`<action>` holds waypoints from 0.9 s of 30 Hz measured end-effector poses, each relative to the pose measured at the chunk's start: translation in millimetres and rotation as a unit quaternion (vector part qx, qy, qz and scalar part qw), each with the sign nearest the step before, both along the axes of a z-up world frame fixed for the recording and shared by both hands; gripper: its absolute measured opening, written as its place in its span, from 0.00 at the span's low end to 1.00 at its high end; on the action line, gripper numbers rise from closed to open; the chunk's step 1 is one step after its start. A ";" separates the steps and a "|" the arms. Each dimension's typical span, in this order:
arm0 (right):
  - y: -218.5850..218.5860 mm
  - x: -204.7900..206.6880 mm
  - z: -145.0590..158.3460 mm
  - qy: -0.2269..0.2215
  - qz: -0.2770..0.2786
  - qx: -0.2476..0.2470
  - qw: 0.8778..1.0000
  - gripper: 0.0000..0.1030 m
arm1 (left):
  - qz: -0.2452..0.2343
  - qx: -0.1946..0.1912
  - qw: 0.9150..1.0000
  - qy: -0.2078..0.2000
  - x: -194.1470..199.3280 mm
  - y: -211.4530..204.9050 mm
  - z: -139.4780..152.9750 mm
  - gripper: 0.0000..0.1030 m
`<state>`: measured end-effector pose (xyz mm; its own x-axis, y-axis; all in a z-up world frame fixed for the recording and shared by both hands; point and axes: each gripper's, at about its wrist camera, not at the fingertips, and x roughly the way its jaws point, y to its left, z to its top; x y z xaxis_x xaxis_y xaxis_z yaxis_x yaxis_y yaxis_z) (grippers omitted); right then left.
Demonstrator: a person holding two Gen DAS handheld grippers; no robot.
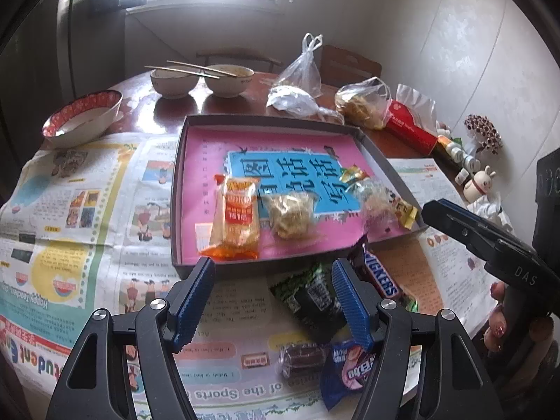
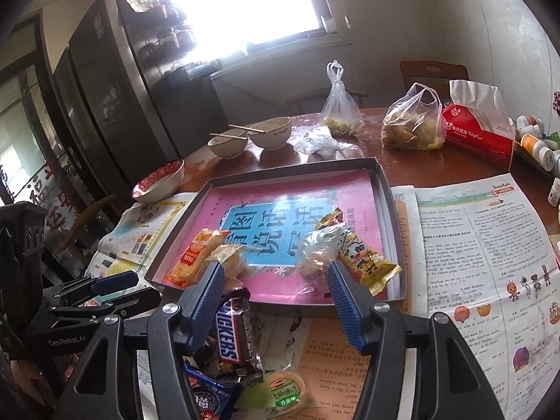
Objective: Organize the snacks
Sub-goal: 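Move both grippers back toward the Snickers bar and remaining snacks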
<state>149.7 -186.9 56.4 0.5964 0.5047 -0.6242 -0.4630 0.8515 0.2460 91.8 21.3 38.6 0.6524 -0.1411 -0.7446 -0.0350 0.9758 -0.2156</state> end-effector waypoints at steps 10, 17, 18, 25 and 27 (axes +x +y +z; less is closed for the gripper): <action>7.5 -8.9 -3.1 0.000 0.014 -0.010 1.000 0.59 | -0.009 0.003 1.000 0.024 -11.4 -1.8 -16.0 0.69; 13.4 -15.1 -9.3 0.005 0.024 -0.019 1.000 0.59 | -0.014 0.011 0.999 0.039 -22.7 -2.7 -25.5 0.69; 13.9 -16.1 -10.6 0.006 0.025 -0.021 0.999 0.59 | -0.016 0.012 0.999 0.041 -24.3 -3.4 -27.2 0.69; 19.6 -23.3 -18.5 0.012 0.035 -0.032 0.999 0.59 | -0.030 0.019 0.998 0.055 -31.3 -12.8 -37.1 0.69; 21.6 -25.7 -20.6 0.013 0.039 -0.036 0.999 0.59 | -0.031 0.022 0.998 0.057 -33.2 -14.1 -39.0 0.69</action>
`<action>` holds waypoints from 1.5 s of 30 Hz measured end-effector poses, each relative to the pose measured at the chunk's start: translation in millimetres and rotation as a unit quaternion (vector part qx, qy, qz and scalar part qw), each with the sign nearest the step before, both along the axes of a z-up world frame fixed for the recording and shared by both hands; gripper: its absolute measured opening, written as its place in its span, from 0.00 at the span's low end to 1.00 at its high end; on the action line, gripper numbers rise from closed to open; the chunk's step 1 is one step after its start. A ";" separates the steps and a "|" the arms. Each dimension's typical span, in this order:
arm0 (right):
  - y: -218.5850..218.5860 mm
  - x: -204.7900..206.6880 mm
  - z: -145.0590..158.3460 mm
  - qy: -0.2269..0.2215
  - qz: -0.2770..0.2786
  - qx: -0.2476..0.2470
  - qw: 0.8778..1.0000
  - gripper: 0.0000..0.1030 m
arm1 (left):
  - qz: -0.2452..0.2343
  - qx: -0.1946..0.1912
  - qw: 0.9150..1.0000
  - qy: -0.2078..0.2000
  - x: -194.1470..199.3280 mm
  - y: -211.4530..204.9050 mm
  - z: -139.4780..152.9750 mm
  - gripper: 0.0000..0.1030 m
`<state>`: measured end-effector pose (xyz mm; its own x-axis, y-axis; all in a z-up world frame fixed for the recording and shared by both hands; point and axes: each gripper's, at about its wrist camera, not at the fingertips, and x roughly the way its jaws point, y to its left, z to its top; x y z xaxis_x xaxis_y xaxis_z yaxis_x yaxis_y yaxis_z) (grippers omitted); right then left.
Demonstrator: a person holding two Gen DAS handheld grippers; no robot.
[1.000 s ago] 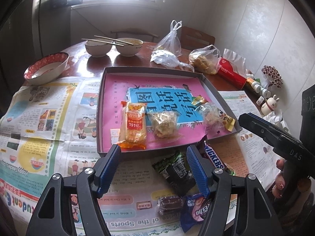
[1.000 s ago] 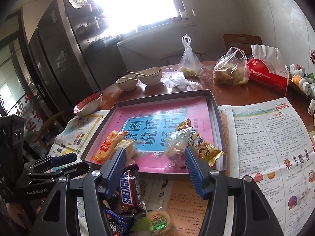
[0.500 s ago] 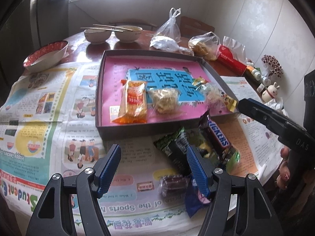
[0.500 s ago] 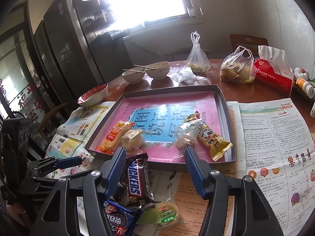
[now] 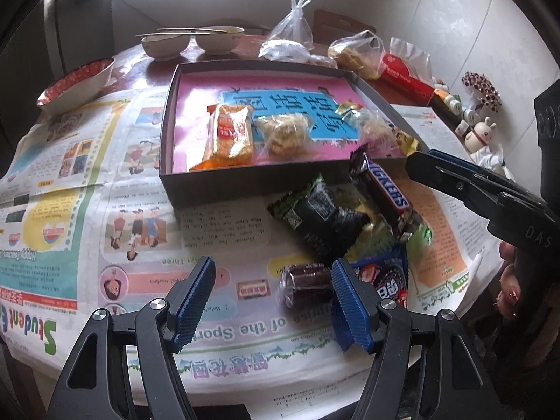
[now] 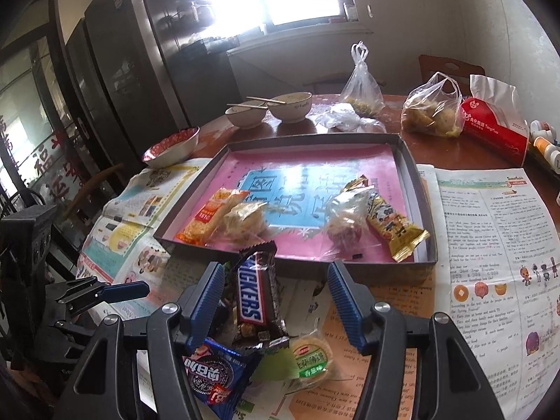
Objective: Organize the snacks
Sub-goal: 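Move both grippers back toward the Snickers bar and remaining snacks, then grasp the Snickers bar with the right gripper while the left grasps the dark wrapped chocolate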
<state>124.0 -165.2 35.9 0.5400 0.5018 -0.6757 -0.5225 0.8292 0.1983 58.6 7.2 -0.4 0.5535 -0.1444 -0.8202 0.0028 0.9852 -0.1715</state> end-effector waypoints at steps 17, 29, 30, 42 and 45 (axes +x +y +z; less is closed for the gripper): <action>15.7 -6.5 -13.6 0.007 0.019 -0.024 1.000 0.59 | -0.004 0.015 1.000 0.012 -2.3 -9.8 -12.4 0.69; 26.5 2.7 -31.6 0.016 0.022 -0.039 0.999 0.50 | 0.002 0.002 1.000 0.007 4.3 -4.2 -14.9 0.69; 26.6 4.4 -33.1 0.017 0.021 -0.039 0.999 0.47 | 0.001 0.000 1.000 0.006 5.1 -4.2 -15.1 0.69; 20.7 13.3 -35.5 0.020 0.012 -0.021 1.000 0.29 | -0.013 -0.010 1.000 -0.002 12.8 -9.7 -15.3 0.52; 16.1 14.7 -32.6 0.019 0.006 -0.015 1.000 0.29 | -0.016 -0.015 1.000 -0.003 14.2 -11.0 -15.7 0.45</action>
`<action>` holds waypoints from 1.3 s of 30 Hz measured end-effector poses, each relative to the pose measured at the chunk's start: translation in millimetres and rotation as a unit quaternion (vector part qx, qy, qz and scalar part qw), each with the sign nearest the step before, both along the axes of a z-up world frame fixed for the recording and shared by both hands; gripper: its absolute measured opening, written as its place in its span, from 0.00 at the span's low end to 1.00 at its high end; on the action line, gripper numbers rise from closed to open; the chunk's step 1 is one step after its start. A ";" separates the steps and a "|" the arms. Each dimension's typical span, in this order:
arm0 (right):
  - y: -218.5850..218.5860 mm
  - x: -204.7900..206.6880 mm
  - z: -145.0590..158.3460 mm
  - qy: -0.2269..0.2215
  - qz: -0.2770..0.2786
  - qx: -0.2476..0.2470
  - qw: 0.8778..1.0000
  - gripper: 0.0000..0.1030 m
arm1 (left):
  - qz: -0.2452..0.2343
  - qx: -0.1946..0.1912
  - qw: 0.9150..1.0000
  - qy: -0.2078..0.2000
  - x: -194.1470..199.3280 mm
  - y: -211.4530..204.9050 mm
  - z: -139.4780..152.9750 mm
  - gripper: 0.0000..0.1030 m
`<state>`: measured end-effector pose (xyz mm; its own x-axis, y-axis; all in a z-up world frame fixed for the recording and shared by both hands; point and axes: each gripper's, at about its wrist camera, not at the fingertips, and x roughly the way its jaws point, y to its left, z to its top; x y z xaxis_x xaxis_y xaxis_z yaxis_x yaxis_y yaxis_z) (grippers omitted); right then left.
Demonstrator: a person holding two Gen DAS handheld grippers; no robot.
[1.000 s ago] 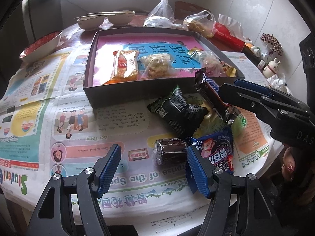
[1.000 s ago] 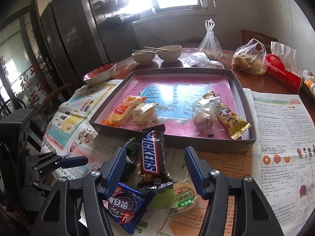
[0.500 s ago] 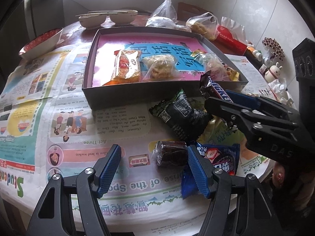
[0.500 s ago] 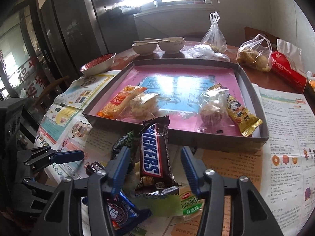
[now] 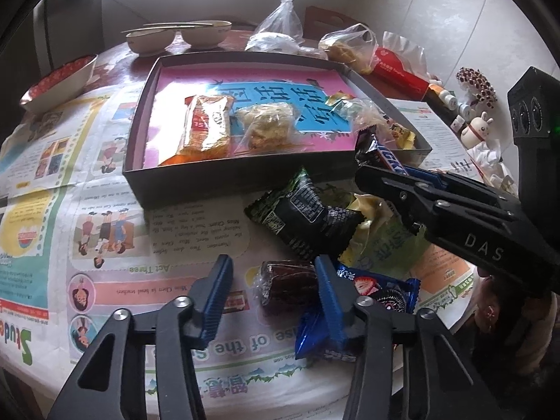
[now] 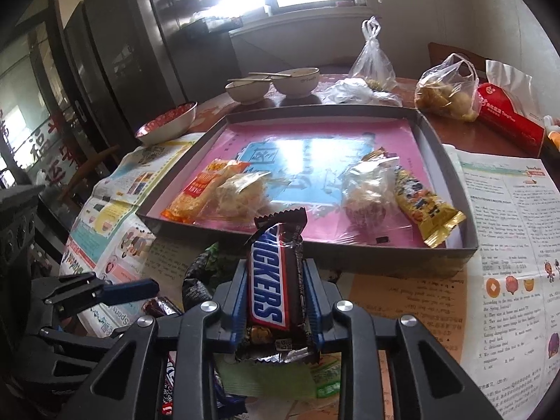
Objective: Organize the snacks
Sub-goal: 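Grasp the Snickers bar with the right gripper while the left grasps the dark wrapped chocolate, then carry the Snickers bar and dark chocolate over the grey tray with both grippers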
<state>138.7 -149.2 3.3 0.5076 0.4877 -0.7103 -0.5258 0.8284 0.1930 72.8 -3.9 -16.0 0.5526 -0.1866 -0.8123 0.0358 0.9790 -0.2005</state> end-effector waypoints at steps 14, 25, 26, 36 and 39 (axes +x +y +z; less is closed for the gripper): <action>-10.1 -0.7 11.0 -0.012 -0.013 0.011 1.000 0.29 | 0.012 -0.010 1.000 -0.002 -1.0 10.9 2.8 0.34; -17.2 0.6 19.4 -0.021 -0.024 0.018 0.999 0.29 | 0.041 -0.014 0.999 -0.025 -0.2 31.2 19.0 0.34; -17.6 0.8 20.1 -0.021 -0.024 0.019 0.999 0.29 | 0.043 -0.014 0.999 -0.027 0.1 32.2 20.6 0.34; -24.0 7.0 27.5 -0.028 -0.035 0.028 0.999 0.29 | 0.058 -0.013 0.997 -0.056 13.1 40.7 40.4 0.34; -25.0 8.7 28.8 -0.028 -0.036 0.030 0.998 0.29 | 0.060 -0.014 0.996 -0.061 18.5 42.2 43.9 0.34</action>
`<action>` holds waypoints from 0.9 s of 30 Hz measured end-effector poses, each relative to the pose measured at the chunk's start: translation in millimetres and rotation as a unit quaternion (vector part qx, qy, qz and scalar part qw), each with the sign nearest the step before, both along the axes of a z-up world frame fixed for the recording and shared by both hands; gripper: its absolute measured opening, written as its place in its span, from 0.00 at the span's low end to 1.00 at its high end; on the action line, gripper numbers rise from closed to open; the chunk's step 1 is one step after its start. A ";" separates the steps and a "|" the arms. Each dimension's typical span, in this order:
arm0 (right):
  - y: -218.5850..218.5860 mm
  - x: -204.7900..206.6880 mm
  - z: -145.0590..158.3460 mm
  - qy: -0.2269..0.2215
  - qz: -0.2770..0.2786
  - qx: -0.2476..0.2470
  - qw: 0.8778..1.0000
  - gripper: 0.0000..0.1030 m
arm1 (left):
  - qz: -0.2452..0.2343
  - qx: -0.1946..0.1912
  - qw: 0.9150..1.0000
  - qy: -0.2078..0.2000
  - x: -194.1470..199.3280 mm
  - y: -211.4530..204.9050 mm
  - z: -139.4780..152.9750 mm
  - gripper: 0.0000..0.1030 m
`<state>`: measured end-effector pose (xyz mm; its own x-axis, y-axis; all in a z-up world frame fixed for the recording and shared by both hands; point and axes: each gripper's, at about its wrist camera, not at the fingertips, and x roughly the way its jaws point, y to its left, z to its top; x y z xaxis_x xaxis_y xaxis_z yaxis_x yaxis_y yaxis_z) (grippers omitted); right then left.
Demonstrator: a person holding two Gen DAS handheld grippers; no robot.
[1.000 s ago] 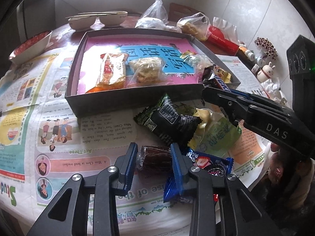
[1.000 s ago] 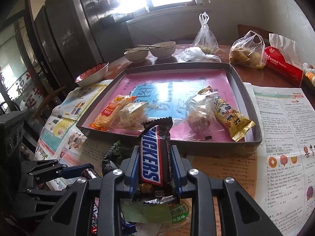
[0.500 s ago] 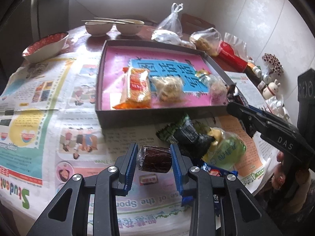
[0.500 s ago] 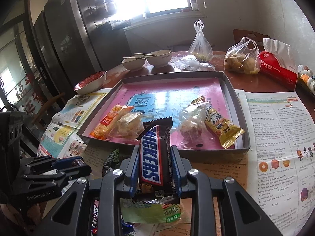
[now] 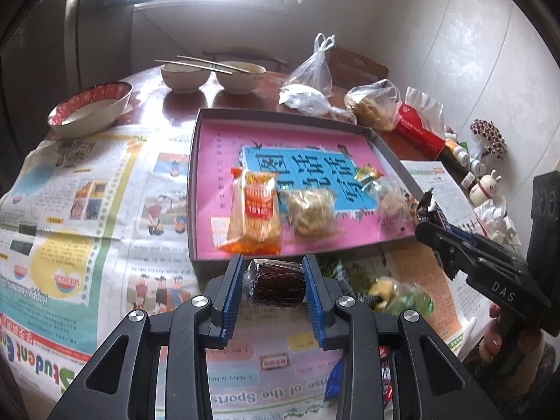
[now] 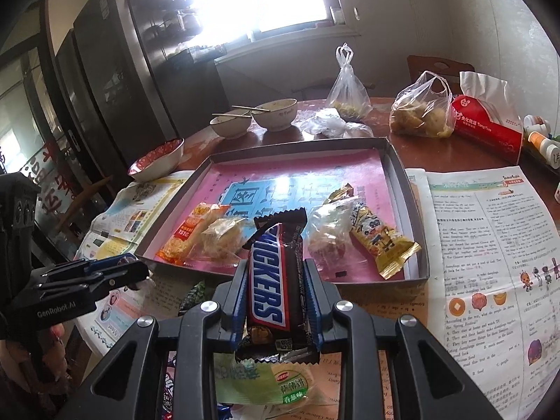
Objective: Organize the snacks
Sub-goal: 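Carry the Snickers bar and dark chocolate over the grey tray with both grippers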
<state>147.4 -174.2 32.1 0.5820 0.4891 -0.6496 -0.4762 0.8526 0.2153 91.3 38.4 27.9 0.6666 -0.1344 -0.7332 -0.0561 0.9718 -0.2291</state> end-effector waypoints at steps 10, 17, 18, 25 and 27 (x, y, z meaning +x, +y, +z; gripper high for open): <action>-12.1 13.8 6.3 -0.005 -0.019 0.010 1.000 0.29 | -0.008 -0.001 1.000 -0.011 24.4 -6.8 8.5 0.34; -31.9 24.7 11.8 -0.013 -0.047 0.015 0.999 0.29 | -0.030 -0.005 0.999 -0.011 44.2 -23.8 9.4 0.34; -34.7 26.1 12.4 -0.014 -0.051 0.016 0.998 0.29 | -0.034 -0.004 0.999 -0.011 47.6 -27.6 9.3 0.34; -50.0 36.4 13.7 -0.021 -0.071 0.014 0.997 0.29 | -0.050 -0.003 0.999 -0.005 67.7 -47.3 7.7 0.34; -52.4 38.7 13.2 -0.022 -0.073 0.014 0.997 0.29 | -0.054 -0.002 0.999 -0.004 72.6 -52.0 7.2 0.34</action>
